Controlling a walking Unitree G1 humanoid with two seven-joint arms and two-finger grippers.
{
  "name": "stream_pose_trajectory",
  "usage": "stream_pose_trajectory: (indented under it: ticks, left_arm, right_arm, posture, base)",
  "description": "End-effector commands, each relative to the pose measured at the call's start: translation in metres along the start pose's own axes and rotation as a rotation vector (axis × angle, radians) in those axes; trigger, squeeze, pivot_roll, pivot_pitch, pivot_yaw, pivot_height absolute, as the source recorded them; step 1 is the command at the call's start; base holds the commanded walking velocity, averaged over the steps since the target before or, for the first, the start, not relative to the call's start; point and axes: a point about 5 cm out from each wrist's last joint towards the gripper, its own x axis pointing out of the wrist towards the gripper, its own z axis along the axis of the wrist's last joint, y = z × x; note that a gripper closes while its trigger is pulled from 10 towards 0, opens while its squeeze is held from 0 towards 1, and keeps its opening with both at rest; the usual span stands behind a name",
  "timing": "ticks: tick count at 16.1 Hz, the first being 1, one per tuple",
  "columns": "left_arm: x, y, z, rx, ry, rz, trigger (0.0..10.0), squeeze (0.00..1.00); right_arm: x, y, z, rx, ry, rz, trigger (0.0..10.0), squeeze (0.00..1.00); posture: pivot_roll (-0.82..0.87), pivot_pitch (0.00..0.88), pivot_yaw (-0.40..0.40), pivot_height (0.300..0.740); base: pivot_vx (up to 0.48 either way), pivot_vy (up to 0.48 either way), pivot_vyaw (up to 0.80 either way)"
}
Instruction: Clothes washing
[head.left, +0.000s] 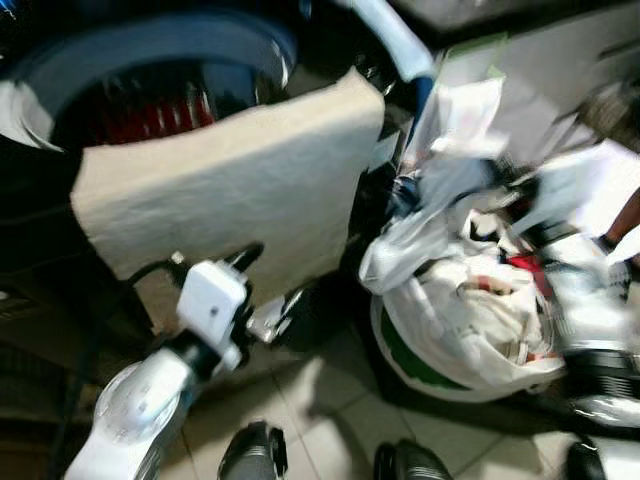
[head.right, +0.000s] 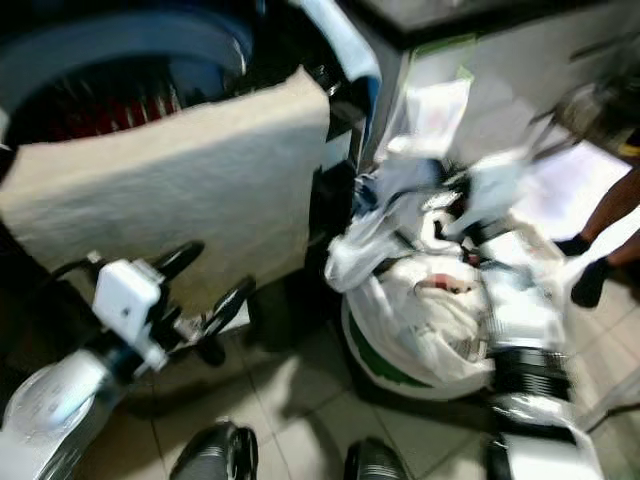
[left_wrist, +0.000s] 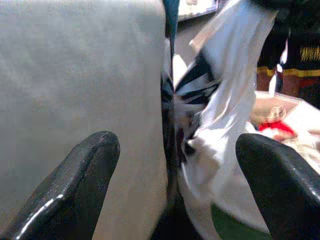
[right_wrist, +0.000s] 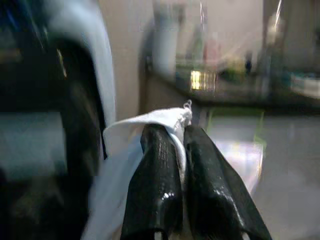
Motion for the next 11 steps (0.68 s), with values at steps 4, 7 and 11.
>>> stream_pose_trajectory:
  ticks: [4,7,11]
  left_arm:
    - [0.011,0.002,0.005,0.015,-0.063,-0.022,10.0,0.0]
    - [0.029,0.007,0.018,0.021,-0.131,-0.025,10.0,0.0]
    - [0.042,0.013,0.036,-0.05,-0.192,-0.005,10.0,0.0]
  right_arm:
    - [0.014,-0.008,0.104,0.116,-0.292,0.098,0.0,0.0]
    - [0.033,0.013,0.163,0.237,-0.448,0.213,0.0,0.0]
    - [0.047,0.023,0.191,0.343,-0.537,0.238,0.0,0.0]
  posture:
    - [-0.04,0.0,0.014,0.719]
    - [-0.04,0.0,0.011,0.719]
    - [-0.04,0.0,0.012,0.719]
  base:
    - [0.0,0.0,0.0]
    - [0.0,0.0,0.0]
    - [0.0,0.0,0.0]
